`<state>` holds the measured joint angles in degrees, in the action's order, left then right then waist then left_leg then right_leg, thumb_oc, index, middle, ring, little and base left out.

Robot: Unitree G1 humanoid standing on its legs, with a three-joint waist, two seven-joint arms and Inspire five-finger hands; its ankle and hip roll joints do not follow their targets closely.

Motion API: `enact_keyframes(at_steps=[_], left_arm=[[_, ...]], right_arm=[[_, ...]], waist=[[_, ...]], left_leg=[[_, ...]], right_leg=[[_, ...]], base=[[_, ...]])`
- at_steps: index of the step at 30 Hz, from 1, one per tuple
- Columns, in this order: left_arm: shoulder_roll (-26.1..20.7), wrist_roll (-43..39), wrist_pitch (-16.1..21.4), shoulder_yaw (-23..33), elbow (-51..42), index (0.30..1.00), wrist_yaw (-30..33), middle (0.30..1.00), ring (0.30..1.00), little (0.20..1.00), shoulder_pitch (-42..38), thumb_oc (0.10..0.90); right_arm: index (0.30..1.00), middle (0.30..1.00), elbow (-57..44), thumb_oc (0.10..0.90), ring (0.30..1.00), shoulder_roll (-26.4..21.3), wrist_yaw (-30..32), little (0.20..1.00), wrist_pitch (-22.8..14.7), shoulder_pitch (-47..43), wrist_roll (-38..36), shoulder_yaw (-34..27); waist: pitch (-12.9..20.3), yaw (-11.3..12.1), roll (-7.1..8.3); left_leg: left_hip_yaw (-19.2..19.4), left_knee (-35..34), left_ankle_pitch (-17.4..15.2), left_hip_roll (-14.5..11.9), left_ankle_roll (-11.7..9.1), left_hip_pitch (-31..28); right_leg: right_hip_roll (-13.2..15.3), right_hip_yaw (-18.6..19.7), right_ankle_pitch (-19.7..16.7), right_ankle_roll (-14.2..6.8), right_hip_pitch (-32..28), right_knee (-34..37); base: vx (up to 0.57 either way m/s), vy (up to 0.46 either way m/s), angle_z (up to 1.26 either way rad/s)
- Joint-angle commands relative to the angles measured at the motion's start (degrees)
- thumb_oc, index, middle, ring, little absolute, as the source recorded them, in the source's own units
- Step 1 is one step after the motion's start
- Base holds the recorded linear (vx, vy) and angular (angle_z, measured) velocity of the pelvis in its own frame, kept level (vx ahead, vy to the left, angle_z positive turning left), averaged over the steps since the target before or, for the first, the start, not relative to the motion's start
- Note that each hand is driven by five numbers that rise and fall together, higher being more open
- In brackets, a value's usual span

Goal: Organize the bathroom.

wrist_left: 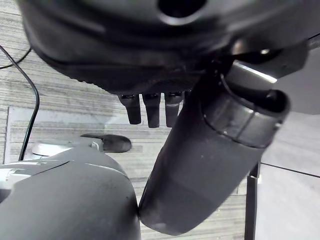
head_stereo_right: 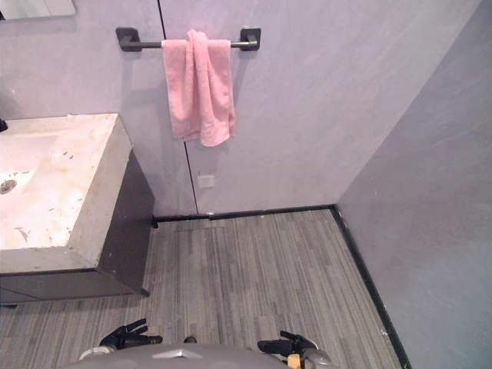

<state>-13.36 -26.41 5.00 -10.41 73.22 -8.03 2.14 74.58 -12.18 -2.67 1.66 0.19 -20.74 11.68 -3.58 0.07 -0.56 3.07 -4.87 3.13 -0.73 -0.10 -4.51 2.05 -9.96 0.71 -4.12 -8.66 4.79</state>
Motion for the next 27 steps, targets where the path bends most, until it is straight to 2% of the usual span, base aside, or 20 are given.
enact_keyframes(at_steps=[1,4,6,21,26,27], left_arm=[[0.59,3.06,-1.41,-2.10,2.67,0.900,-4.02,0.900,0.900,0.900,-1.39,0.800],[0.45,1.35,-1.14,-2.62,2.23,0.900,-6.31,0.900,0.900,0.900,-1.28,0.800],[0.37,-1.12,-2.31,-2.19,2.07,0.900,-5.15,0.900,0.900,0.900,-1.17,0.800],[1.16,1.53,-4.15,0.32,4.83,0.900,0.23,0.900,0.900,0.900,-0.73,0.800],[1.05,-0.36,-2.93,1.23,4.25,0.900,2.15,0.900,0.900,0.900,-1.05,0.800],[0.94,-0.98,-2.21,1.41,3.65,0.900,2.50,0.900,0.900,0.900,-1.31,0.800]], right_arm=[[0.900,0.900,4.65,0.800,0.900,-1.41,0.83,0.900,2.01,-0.44,0.60,1.02],[0.900,0.900,4.51,0.800,0.900,-1.46,0.86,0.900,2.44,-0.56,-0.39,0.70],[0.900,0.900,4.52,0.800,0.900,-1.44,0.71,0.900,2.43,-0.41,-0.56,0.66],[0.900,0.900,5.24,0.800,0.900,-0.79,-2.12,0.900,5.39,0.05,-5.25,0.20],[0.900,0.900,3.91,0.800,0.900,-0.76,-1.85,0.900,-0.83,0.16,-3.02,1.29],[0.900,0.900,2.62,0.800,0.900,-1.00,-1.45,0.900,-4.22,-0.06,-2.05,1.92]], waist=[[0.60,1.22,0.76],[0.47,1.11,0.45],[0.38,1.11,0.40],[0.28,1.33,1.10],[-0.01,1.09,1.01],[-0.37,1.02,1.07]], left_leg=[[-1.74,-0.13,-4.92,0.16,0.48,-0.73],[-1.70,-0.13,-4.94,0.04,0.49,-0.85],[-1.67,-0.13,-4.99,-0.06,0.48,-0.95],[-1.72,-0.13,-3.95,-1.20,-0.10,-0.91],[-1.06,0.66,-3.82,-2.06,-0.64,-1.16],[-0.97,2.20,-4.08,-2.28,-0.79,-0.66]], right_leg=[[2.96,-1.07,0.22,-0.86,2.84,-1.45],[2.90,-1.24,0.29,-0.78,2.75,-1.50],[2.85,-1.35,0.38,-0.73,2.60,-1.43],[1.76,-1.84,0.98,0.33,2.44,-1.49],[1.54,-1.82,1.34,0.63,2.39,-1.89],[1.54,-1.71,1.51,0.88,2.59,-2.44]], base=[[0.00,0.000,0.00],[0.01,-0.011,0.01],[0.03,-0.042,0.05],[0.02,-0.046,0.02],[0.04,-0.064,0.00],[0.03,-0.081,0.01]])
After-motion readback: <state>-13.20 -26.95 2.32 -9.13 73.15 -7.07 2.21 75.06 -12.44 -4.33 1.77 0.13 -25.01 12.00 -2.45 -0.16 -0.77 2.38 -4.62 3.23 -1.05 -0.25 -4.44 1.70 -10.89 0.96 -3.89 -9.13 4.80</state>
